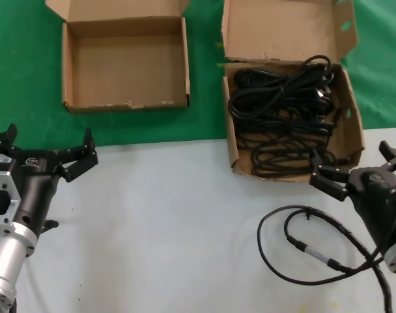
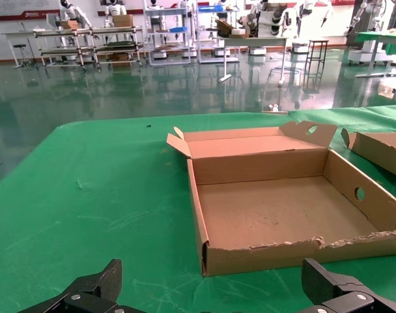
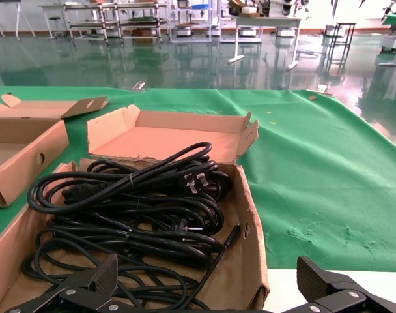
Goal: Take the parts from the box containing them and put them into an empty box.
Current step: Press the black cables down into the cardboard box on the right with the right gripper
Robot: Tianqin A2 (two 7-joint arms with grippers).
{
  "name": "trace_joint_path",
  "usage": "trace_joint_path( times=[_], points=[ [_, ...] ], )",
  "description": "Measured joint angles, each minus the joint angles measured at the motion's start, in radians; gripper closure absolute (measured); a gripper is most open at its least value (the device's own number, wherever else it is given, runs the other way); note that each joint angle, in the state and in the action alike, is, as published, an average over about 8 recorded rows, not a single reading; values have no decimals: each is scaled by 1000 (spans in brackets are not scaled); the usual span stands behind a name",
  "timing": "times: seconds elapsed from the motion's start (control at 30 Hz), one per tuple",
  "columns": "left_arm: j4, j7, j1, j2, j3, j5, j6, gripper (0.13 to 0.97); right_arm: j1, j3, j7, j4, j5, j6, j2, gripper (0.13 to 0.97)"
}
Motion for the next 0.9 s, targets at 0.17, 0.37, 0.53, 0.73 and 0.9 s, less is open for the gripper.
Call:
trace_joint_path(
  times=[0.17, 0.37, 0.53, 0.73, 0.9],
  points=[
    [0, 0, 0, 0, 0, 0, 0, 132, 0, 0, 0, 0, 0, 0, 0, 129],
    [0, 0, 0, 0, 0, 0, 0, 132, 0, 0, 0, 0, 0, 0, 0, 129],
    [0, 0, 0, 0, 0, 0, 0, 132, 0, 0, 0, 0, 0, 0, 0, 129],
    [0, 0, 0, 0, 0, 0, 0, 141, 0, 0, 0, 0, 0, 0, 0, 129],
    [0, 0, 0, 0, 0, 0, 0, 151, 0, 0, 0, 0, 0, 0, 0, 129]
  ],
)
